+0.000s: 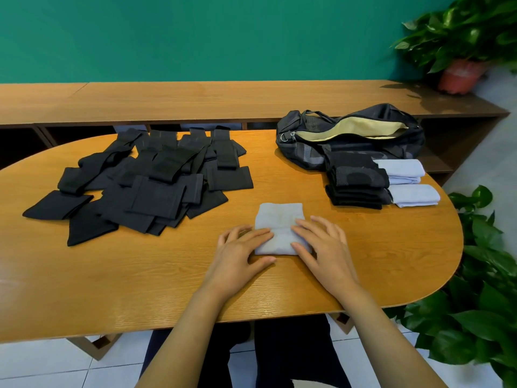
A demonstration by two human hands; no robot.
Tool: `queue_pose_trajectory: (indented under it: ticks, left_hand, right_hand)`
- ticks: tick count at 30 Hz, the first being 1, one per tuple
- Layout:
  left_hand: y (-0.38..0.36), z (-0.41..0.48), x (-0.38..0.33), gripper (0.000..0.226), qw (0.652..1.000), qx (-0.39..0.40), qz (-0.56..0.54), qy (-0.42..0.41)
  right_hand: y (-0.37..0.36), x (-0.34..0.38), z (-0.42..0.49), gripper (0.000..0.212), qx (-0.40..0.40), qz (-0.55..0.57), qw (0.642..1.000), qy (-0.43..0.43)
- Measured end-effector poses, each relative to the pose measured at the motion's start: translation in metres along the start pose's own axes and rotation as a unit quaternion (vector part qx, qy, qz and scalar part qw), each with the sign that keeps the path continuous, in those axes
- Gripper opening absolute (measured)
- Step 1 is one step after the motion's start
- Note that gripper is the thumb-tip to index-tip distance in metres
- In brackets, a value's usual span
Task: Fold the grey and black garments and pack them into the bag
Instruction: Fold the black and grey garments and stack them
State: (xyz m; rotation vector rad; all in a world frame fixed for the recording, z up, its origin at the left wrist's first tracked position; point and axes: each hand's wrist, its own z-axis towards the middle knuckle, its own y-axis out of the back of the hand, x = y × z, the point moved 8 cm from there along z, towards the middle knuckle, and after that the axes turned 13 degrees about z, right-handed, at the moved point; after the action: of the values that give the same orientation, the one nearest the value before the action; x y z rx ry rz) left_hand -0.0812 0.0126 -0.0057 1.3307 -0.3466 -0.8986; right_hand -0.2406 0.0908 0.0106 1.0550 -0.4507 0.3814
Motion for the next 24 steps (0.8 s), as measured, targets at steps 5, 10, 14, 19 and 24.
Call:
queue_pose_trajectory:
  ticks: [5, 10, 14, 19, 24]
  left_hand:
    - [0.003, 0.000, 0.001, 0.049, 1.000, -0.020, -0.002, 0.010]
    - [0.004, 0.000, 0.004, 0.040, 0.999, -0.032, -0.015, 0.022]
    - [0.005, -0.001, 0.005, 0.039, 0.999, -0.035, -0.024, 0.028]
    - [0.006, -0.004, 0.014, 0.051, 0.992, -0.031, -0.079, 0.088]
    - [0.011, -0.002, 0.008, 0.043, 0.996, -0.050, -0.058, 0.050]
  right_hand:
    - [-0.003, -0.007, 0.001, 0.050, 0.007, 0.002, 0.999, -0.037]
    - [-0.006, -0.006, 0.001, 0.061, 0.041, 0.026, 0.998, -0.042]
    - [-0.004, -0.001, 0.000, 0.066, 0.056, 0.012, 0.998, -0.035]
    - [0.004, 0.005, 0.002, 0.048, 0.038, 0.035, 0.997, -0.052]
    - [0.008, 0.004, 0.000, 0.039, 0.036, 0.057, 0.995, -0.072]
